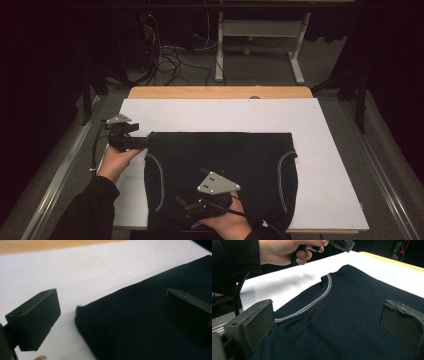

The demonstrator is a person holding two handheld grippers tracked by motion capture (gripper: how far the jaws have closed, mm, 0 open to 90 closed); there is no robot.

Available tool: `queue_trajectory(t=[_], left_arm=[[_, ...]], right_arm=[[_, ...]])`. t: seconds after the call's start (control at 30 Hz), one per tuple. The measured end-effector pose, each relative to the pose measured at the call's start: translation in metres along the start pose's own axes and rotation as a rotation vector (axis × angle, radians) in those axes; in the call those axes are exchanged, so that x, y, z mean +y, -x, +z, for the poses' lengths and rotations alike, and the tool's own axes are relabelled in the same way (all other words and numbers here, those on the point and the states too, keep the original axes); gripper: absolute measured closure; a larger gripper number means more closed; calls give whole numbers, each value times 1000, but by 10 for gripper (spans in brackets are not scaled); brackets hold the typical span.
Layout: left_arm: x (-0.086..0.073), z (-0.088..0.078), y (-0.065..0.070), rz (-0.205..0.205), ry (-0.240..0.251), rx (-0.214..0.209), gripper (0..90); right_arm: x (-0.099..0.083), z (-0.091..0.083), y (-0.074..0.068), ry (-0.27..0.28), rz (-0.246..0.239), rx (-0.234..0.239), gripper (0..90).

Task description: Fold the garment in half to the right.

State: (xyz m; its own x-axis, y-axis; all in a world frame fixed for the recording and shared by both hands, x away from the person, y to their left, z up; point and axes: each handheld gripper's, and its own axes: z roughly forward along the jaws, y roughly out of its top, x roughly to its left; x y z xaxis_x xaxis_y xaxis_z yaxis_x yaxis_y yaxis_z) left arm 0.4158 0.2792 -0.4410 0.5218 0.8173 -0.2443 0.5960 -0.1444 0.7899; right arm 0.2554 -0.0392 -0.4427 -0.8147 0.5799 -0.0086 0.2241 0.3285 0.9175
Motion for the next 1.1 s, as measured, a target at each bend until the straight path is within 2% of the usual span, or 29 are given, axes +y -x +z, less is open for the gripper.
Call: queue_trajectory(t=[0.07, 0.13, 0.23, 0.33, 0.4, 0.47, 0.53, 0.67, 0.77, 0.93, 1.0, 1.1], left_arm=[[-2, 7, -8, -29, -12, 39, 0], [-4, 17, -13, -45, -29, 60, 0], [-8, 31, -19, -69, -60, 64, 22], [-12, 45, -18, -46, -105, 57, 92], [-13, 53, -17, -36, -148, 65, 99], [-13, 53, -16, -22, -144, 55, 162], [-13, 54, -13, -2, -155, 76, 184], [-13, 56, -6, 29, -166, 115, 287], [-14, 56, -3, 35, -160, 114, 364], [-16, 55, -3, 47, -148, 81, 476], [-19, 52, -4, 40, -132, 50, 579], [-21, 49, -1, 75, -95, 58, 669]], right_arm=[[-4, 0, -2, -8, -5, -3, 2], [-7, -1, -3, -20, -9, -6, 2], [-9, -4, -4, -23, -1, -7, 2], [-9, -6, -4, -21, -5, -1, 2], [-9, -6, -4, -20, -2, 4, 2], [-11, -6, -4, -24, 0, 9, 2], [-12, -5, -7, -29, 1, 18, 2], [-14, -2, -15, -42, -10, 37, 2], [-14, 2, -21, -48, -17, 49, 2], [-14, 9, -31, -66, -29, 70, 2], [-14, 13, -35, -78, -36, 78, 2], [-14, 18, -42, -92, -45, 88, 2]])
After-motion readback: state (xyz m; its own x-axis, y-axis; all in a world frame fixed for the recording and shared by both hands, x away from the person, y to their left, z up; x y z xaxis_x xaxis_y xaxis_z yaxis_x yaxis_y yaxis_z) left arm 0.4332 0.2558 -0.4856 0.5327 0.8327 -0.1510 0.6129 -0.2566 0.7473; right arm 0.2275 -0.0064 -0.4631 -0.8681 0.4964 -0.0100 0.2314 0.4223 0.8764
